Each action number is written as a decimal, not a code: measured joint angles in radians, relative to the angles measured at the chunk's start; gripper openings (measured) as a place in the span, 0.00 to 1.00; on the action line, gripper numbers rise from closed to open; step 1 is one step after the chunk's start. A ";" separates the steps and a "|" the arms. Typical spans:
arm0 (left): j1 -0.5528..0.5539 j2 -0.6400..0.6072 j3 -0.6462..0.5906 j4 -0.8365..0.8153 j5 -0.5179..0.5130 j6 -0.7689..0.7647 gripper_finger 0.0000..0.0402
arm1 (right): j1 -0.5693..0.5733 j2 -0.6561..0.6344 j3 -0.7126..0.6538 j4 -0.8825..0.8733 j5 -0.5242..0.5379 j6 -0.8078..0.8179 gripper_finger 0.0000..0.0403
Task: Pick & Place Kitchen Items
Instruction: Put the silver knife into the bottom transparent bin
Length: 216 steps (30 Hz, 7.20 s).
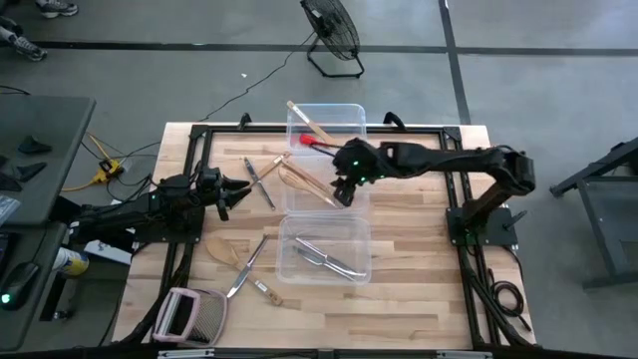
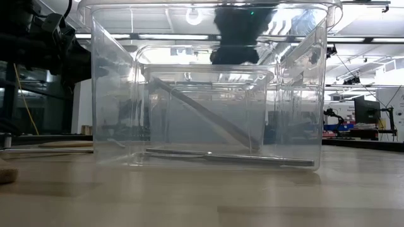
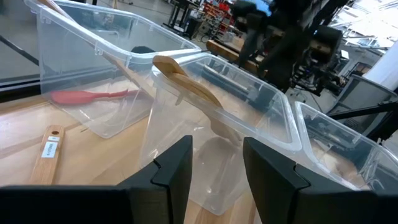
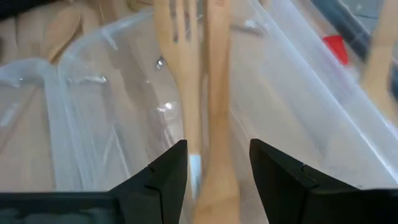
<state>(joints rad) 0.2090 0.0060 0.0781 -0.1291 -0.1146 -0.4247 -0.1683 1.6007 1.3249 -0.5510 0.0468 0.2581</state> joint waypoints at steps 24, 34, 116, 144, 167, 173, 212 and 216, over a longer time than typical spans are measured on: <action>0.000 0.000 0.000 0.000 0.000 0.000 0.36 | 0.040 -0.677 -0.611 0.163 -0.111 0.010 0.41; 0.000 0.000 0.000 0.000 0.000 0.000 0.36 | 0.066 -0.960 -0.819 0.174 -0.106 0.010 0.41; 0.000 0.000 0.000 0.000 0.000 0.000 0.36 | 0.066 -1.571 -1.319 0.611 -0.333 -0.103 0.41; 0.000 0.000 0.000 0.001 0.000 -0.010 0.36 | 0.066 -1.570 -1.319 0.608 -0.334 -0.102 0.41; 0.000 0.262 0.363 -0.415 0.007 -0.142 0.36 | 0.066 -1.570 -1.319 0.615 -0.334 -0.102 0.41; 0.000 0.439 0.449 -0.411 0.051 -0.071 0.36 | 0.066 -1.570 -1.319 0.616 -0.334 -0.102 0.41; 0.246 1.076 0.460 -0.215 0.099 -0.862 0.45 | 0.066 -1.570 -1.319 0.619 -0.334 -0.102 0.41; 0.245 1.110 0.460 -0.217 0.100 -0.889 0.57 | 0.066 -1.570 -1.319 0.619 -0.334 -0.102 0.41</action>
<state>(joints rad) 0.4541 1.1163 0.5377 -0.3464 -0.0149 -1.3132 -0.1028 0.0307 0.0055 0.0681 -0.2874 0.1562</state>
